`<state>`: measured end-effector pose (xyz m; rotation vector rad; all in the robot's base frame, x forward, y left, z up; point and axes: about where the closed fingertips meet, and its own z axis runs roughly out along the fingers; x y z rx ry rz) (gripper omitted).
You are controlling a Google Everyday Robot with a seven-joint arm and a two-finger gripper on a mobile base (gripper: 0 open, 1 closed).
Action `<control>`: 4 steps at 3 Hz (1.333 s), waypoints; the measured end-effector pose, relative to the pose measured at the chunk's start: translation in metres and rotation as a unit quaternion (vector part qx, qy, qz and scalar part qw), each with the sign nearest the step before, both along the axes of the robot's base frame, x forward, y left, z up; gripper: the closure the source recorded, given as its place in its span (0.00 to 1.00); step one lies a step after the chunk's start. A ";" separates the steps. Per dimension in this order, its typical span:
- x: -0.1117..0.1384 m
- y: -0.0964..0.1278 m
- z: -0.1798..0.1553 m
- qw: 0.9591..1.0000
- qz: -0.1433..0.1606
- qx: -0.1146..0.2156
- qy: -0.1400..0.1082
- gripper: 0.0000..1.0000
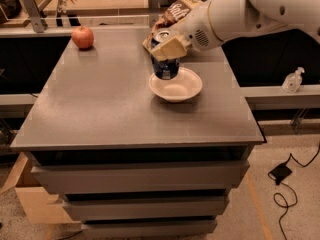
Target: Pick pepsi can from paper bowl and place on counter
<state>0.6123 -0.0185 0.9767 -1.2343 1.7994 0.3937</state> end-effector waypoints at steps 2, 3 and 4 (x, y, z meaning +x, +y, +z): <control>0.002 0.041 0.052 0.997 0.060 0.026 -0.051 1.00; 0.007 0.071 0.054 0.994 0.093 0.043 -0.036 1.00; 0.013 0.102 0.039 0.992 0.115 0.044 -0.006 1.00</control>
Offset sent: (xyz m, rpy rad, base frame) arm 0.0089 0.0655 0.0710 0.0964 -0.1177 0.1991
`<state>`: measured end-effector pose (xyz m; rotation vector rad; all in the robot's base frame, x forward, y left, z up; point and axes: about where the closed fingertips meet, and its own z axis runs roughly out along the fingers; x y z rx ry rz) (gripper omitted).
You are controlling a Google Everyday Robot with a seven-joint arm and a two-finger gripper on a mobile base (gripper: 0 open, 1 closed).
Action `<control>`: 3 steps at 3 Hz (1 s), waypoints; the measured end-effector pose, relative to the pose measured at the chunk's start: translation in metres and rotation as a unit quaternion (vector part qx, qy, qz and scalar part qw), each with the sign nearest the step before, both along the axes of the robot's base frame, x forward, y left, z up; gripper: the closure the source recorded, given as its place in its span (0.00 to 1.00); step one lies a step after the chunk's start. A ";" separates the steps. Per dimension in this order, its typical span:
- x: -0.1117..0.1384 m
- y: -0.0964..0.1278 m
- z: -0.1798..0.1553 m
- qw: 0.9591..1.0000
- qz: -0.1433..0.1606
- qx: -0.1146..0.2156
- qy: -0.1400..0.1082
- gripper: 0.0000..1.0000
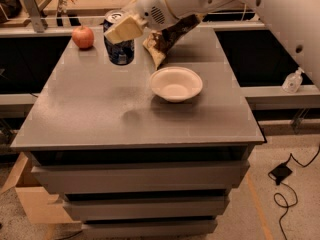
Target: Pick pepsi can from paper bowl and place on counter
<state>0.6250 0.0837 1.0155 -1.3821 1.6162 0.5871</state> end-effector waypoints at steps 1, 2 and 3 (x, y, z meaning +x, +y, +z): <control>0.012 0.030 -0.032 0.999 0.015 -0.013 0.038 1.00; 0.023 0.054 -0.058 0.997 0.024 -0.022 0.064 1.00; 0.032 0.070 -0.079 0.996 0.021 -0.031 0.076 1.00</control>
Offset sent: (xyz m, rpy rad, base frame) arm 0.0383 0.0779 -0.0864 -0.0622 0.1872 0.0622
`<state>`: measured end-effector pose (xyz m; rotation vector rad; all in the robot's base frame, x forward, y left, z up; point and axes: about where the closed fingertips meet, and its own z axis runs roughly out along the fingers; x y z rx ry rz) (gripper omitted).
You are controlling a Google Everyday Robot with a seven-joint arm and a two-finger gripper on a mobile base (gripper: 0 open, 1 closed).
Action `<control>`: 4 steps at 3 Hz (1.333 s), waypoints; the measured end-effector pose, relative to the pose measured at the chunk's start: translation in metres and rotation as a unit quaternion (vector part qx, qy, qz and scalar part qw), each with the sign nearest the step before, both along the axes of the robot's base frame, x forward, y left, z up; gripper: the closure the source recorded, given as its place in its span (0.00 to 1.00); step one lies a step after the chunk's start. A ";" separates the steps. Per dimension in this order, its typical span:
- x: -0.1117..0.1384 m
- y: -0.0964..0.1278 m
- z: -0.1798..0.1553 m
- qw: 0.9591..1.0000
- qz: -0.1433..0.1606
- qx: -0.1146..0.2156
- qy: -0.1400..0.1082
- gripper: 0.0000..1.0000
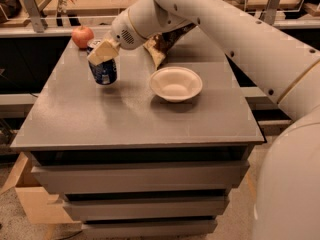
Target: Pick pepsi can from paper bowl and place on counter
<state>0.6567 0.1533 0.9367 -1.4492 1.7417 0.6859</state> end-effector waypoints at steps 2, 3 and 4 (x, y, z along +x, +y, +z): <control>0.007 0.011 -0.021 1.000 -0.010 -0.006 0.010 0.83; 0.006 0.013 -0.022 1.000 -0.008 -0.006 0.011 0.60; 0.005 0.015 -0.023 1.000 -0.006 -0.007 0.012 0.36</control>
Offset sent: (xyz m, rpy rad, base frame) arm 0.0066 0.0086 -0.0184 -0.0110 0.0173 -0.0201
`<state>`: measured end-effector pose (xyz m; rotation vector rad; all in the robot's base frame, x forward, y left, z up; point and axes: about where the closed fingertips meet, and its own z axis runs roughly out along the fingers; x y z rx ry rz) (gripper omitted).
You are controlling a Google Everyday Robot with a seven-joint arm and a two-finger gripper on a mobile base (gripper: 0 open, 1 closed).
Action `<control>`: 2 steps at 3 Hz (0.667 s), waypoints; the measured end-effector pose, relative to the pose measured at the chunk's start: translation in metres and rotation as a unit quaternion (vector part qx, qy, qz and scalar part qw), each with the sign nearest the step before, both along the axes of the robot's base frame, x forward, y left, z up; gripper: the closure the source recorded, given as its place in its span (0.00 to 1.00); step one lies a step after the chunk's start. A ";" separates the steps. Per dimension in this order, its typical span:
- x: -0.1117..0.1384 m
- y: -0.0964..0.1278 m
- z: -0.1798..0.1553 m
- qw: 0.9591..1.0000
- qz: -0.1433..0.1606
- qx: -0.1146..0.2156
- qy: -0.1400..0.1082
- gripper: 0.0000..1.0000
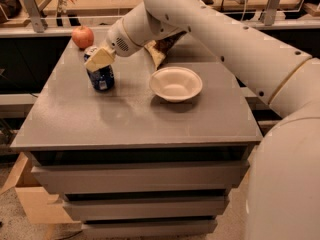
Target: Pick pepsi can from paper bowl and place on counter
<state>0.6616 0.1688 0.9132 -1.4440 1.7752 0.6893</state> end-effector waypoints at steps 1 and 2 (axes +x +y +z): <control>-0.001 0.002 -0.001 1.000 0.002 0.000 0.001 0.13; 0.000 -0.007 0.001 1.000 -0.005 0.004 0.000 0.00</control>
Offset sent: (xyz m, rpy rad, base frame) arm 0.0030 -0.0246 0.0059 0.0215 -0.0093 -0.0360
